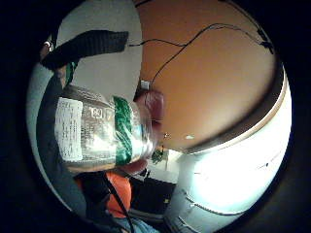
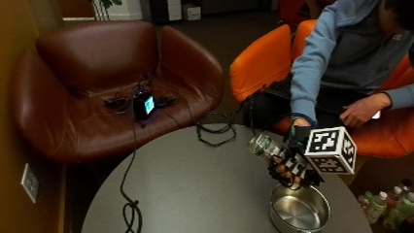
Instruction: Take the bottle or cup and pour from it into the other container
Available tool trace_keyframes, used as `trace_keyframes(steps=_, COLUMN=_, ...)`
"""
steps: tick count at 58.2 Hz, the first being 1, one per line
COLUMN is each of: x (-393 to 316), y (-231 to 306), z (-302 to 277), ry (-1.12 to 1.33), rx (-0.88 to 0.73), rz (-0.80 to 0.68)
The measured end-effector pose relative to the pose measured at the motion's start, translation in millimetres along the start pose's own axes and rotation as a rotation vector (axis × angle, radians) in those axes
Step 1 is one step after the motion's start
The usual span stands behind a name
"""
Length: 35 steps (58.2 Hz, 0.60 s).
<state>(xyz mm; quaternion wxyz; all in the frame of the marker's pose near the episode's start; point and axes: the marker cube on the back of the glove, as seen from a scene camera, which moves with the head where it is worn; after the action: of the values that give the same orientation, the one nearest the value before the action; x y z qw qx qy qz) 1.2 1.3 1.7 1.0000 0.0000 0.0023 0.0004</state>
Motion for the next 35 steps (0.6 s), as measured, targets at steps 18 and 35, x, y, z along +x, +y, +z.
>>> trace_keyframes(steps=18, x=18, y=16, z=26, ry=-0.144, rx=0.016, rz=0.009)
trace_keyframes(steps=35, x=35, y=26, z=80, ry=-0.72, rx=0.081, rz=0.069)
